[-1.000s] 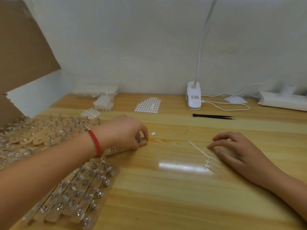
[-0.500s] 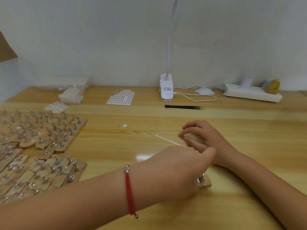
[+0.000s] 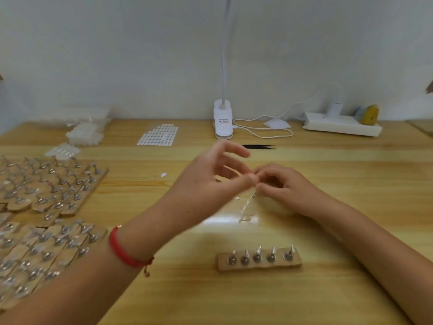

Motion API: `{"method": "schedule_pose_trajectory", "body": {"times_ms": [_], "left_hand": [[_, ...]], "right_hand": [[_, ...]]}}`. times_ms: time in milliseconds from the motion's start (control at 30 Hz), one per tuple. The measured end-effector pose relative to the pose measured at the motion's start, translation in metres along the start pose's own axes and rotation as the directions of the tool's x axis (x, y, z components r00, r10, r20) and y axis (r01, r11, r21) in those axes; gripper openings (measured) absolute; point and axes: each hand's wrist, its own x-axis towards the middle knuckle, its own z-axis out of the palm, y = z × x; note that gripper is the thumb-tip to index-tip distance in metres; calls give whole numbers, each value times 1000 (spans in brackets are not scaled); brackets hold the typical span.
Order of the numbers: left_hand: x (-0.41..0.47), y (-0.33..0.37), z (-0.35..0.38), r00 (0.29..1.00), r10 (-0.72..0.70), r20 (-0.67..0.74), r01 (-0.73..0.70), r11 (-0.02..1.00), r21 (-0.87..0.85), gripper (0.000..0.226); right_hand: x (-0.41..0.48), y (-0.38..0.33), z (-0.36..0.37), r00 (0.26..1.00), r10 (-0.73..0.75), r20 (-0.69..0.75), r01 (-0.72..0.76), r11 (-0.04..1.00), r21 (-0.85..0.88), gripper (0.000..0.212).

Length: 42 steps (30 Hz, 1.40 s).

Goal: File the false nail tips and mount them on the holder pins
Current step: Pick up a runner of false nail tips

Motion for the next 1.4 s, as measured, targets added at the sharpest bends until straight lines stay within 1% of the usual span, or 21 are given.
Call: {"method": "schedule_pose_trajectory", "body": {"times_ms": [67, 100, 167, 200, 233, 267, 333, 367, 433, 467, 600, 700, 800, 833, 900, 1000, 1133, 1200, 1300, 1400], "left_hand": [[6, -11, -9, 989, -82, -126, 61, 984, -166, 20], [9, -18, -11, 975, -113, -190, 71, 975, -212, 17], [13, -31, -14, 935, -156, -317, 77, 966, -248, 15], [15, -37, -13, 917, -182, -356, 87, 959, -269, 16], [16, -41, -11, 908, -210, -362, 103, 951, -292, 18], [16, -45, -8, 913, -228, -339, 124, 945, -303, 21], [13, -51, 1, 942, -233, -240, 163, 946, -281, 24], [12, -53, 6, 956, -225, -188, 175, 952, -250, 24], [11, -55, 14, 970, -202, -133, 179, 969, -168, 22], [11, -56, 16, 973, -191, -131, 172, 975, -140, 22], [11, -60, 18, 972, -150, -179, 128, 984, -126, 20], [12, -63, 19, 970, -110, -218, 85, 989, -118, 9], [12, -66, 19, 955, -129, -265, 99, 987, -125, 2], [12, -67, 18, 950, -139, -279, 107, 986, -128, 1], [12, -67, 18, 945, -150, -290, 116, 985, -129, 3], [11, -67, 17, 940, -165, -300, 128, 982, -138, 4], [11, -67, 17, 952, -160, -263, 123, 981, -151, 6], [10, -66, 17, 945, -158, -285, 119, 982, -149, 12], [8, -66, 16, 927, -154, -343, 126, 987, -102, 22], [7, -65, 16, 932, -136, -337, 114, 990, -84, 23]], "right_hand": [[0, -2, -10, 995, 100, 32, -104, 978, 178, 10], [-1, -3, -13, 990, 140, 31, -144, 954, 264, 10], [-1, -3, -13, 977, 210, -33, -178, 894, 412, 9], [0, -4, -11, 966, 248, -79, -179, 854, 488, 9], [1, -6, -8, 951, 289, -112, -176, 801, 572, 9], [1, -8, -6, 937, 328, -118, -173, 731, 661, 9], [1, -14, 0, 926, 370, -73, -169, 580, 796, 9], [1, -17, 4, 926, 374, -47, -170, 525, 834, 9], [0, -21, 11, 927, 374, -12, -173, 458, 872, 10], [0, -23, 14, 927, 374, -5, -176, 447, 877, 10], [-2, -24, 23, 929, 369, -16, -172, 470, 866, 13], [-2, -24, 27, 934, 355, -34, -168, 520, 838, 11], [-3, -25, 27, 936, 348, -42, -165, 544, 823, 6], [-4, -25, 27, 941, 337, -41, -161, 551, 819, 8], [-5, -27, 25, 953, 301, -34, -151, 568, 809, 8], [-7, -26, 22, 969, 246, 7, -157, 599, 785, 23], [-7, -22, 20, 977, 211, 13, -148, 634, 759, 28], [-7, -20, 19, 977, 214, -2, -147, 678, 720, 31], [-7, -20, 22, 969, 236, -78, -135, 764, 631, 33], [-7, -21, 24, 964, 226, -139, -105, 807, 581, 29]]}}
